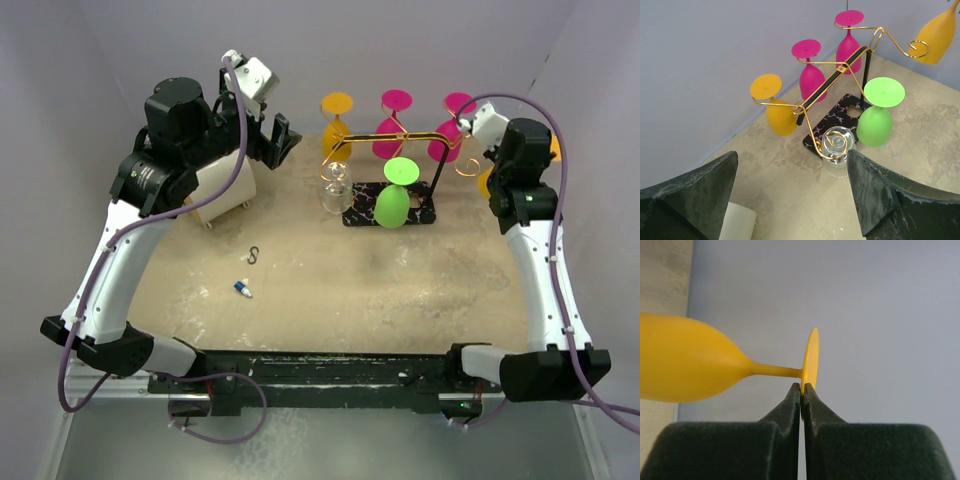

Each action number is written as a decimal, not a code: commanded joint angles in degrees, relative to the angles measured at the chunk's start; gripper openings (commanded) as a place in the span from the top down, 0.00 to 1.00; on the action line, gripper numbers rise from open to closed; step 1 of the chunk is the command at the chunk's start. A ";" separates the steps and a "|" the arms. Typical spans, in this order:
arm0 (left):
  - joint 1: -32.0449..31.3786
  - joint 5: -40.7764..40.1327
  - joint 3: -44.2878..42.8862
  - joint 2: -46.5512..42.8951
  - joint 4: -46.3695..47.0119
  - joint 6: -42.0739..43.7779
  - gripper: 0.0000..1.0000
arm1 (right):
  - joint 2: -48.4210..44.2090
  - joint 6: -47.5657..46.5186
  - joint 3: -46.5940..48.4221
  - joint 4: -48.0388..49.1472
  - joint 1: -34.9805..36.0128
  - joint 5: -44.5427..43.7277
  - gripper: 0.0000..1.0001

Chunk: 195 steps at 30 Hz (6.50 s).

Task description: Place the wine glass upside down on the wine glass rack

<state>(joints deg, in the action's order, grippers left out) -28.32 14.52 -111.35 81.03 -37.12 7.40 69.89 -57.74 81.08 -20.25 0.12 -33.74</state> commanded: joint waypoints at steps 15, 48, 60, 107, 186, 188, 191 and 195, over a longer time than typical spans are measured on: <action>2.26 2.47 1.27 -0.75 0.93 4.15 0.01 | 7.23 -4.77 2.30 2.40 11.17 -1.59 1.00; 3.62 4.36 4.69 0.09 3.31 3.43 0.01 | 5.41 -7.91 -0.61 -2.26 17.93 1.39 1.00; 3.71 5.24 5.38 0.14 3.25 3.86 0.01 | 4.84 -7.04 -0.53 -4.60 18.73 3.40 1.00; 4.30 2.99 8.67 1.17 4.71 6.58 0.01 | -3.08 -4.97 -5.14 -11.01 17.08 9.74 1.00; 4.47 4.55 10.38 -0.70 3.66 7.19 0.01 | 5.82 4.17 -0.67 -3.90 15.43 10.16 0.68; 4.43 4.46 10.42 -0.70 3.69 7.25 0.01 | 6.03 4.54 -0.35 -3.83 15.44 10.61 0.66; 4.48 4.50 10.42 -0.69 3.68 7.24 0.01 | 6.35 5.67 0.59 -4.42 15.50 12.31 0.64; 4.48 4.66 10.77 -0.67 3.72 7.13 0.01 | 6.57 7.23 1.66 -4.70 15.52 13.87 0.63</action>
<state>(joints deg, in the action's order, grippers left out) -24.38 17.85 -101.34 82.37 -35.29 13.30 76.31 -53.60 79.88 -26.44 15.68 -23.66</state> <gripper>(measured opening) 0.992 0.364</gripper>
